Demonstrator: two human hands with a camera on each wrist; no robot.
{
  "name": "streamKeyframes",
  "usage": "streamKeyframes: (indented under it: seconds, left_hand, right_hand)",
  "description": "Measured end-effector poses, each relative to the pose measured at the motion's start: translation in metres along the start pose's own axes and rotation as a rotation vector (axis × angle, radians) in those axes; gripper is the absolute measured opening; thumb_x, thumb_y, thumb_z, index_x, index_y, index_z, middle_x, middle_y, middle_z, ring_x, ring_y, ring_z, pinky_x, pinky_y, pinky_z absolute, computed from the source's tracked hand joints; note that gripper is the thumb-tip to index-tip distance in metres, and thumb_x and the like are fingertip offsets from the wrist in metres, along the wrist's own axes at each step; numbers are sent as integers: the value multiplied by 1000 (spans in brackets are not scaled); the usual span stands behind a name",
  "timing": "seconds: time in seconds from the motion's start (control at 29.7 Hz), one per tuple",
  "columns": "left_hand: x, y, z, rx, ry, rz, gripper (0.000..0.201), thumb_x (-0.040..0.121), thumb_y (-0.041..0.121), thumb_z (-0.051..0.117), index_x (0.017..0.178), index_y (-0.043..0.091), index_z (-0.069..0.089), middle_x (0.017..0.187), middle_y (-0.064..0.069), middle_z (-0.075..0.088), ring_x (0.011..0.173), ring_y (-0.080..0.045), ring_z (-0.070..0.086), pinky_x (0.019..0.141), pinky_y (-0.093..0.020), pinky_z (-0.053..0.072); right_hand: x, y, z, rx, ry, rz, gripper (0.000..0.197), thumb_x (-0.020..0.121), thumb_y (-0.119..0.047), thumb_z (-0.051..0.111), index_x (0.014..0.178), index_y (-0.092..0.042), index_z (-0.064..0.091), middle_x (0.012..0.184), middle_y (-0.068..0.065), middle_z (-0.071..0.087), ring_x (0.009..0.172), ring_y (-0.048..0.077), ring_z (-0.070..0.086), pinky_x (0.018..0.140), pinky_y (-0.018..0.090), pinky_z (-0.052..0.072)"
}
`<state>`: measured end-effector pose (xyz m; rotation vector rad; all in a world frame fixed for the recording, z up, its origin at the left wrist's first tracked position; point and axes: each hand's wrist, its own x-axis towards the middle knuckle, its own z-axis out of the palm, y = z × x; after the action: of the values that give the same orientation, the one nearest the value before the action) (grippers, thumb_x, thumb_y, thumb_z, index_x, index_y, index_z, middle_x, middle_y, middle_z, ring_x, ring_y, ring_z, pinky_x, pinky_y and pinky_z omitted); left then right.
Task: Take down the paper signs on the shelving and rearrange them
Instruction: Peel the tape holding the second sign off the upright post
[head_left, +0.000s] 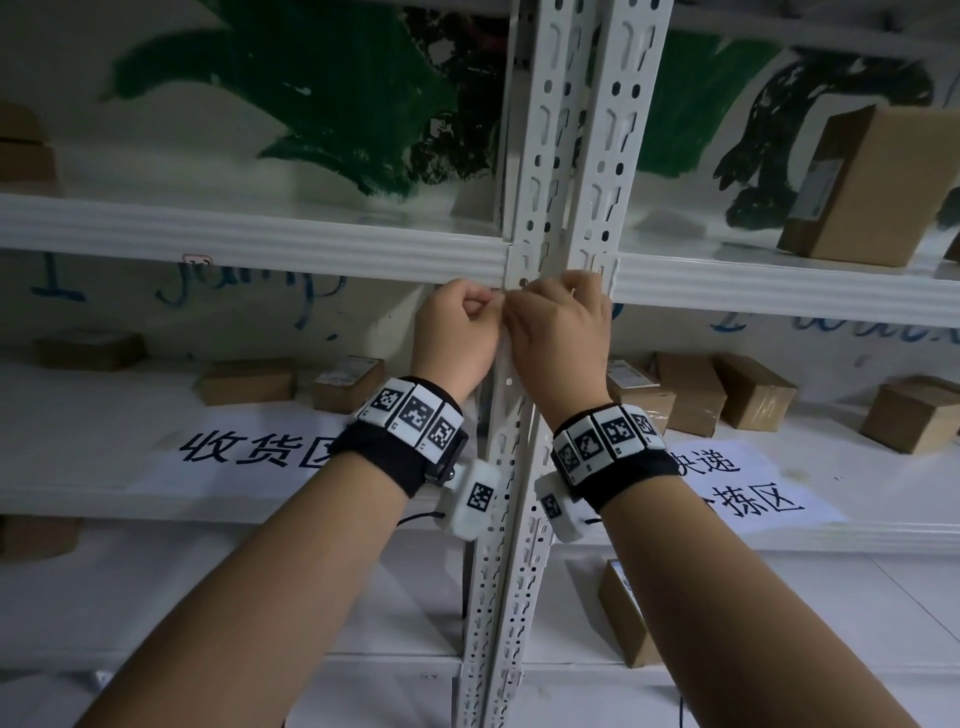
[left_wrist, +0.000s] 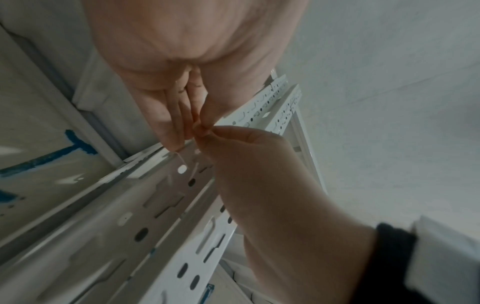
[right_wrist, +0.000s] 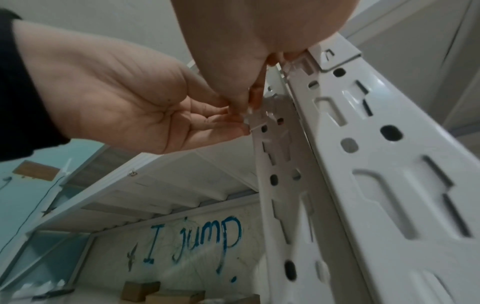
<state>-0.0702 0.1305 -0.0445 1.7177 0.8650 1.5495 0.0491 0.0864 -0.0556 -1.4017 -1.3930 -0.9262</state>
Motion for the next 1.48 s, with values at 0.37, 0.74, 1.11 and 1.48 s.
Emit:
streamKeyframes:
  seconds: [0.37, 0.74, 1.11, 1.48]
  left_hand:
    - [-20, -67, -37, 347, -14, -16, 4, 98, 18, 67, 97, 15, 65, 90, 5, 66, 87, -18, 66, 82, -34, 55]
    - [-31, -152, -51, 812, -247, -57, 21, 90, 1, 64, 109, 8, 71, 101, -10, 72, 95, -31, 68, 83, -36, 55]
    - [-57, -188, -45, 1152, -561, -65, 22, 95, 10, 58, 105, 11, 78, 116, -7, 69, 114, -34, 56, 91, -43, 48]
    - [-53, -90, -36, 714, -381, -136, 22, 99, 15, 57, 101, 29, 74, 111, 0, 73, 101, -25, 68, 95, -39, 56]
  right_hand:
    - [-36, 6, 4, 122, -142, 9, 31, 88, -9, 71, 117, -8, 81, 124, 22, 74, 136, 38, 61, 106, 56, 50]
    - [-47, -1, 12, 156, -162, 74, 22, 88, -18, 63, 95, -14, 84, 148, 24, 63, 147, 32, 53, 107, 42, 41]
    - [-51, -8, 13, 125, -108, 30, 13, 84, -15, 69, 76, -14, 80, 142, 27, 66, 138, 32, 63, 98, 40, 48]
    - [-47, -18, -5, 114, -195, 97, 9, 83, -12, 73, 80, -11, 81, 138, 27, 69, 137, 31, 65, 96, 41, 54]
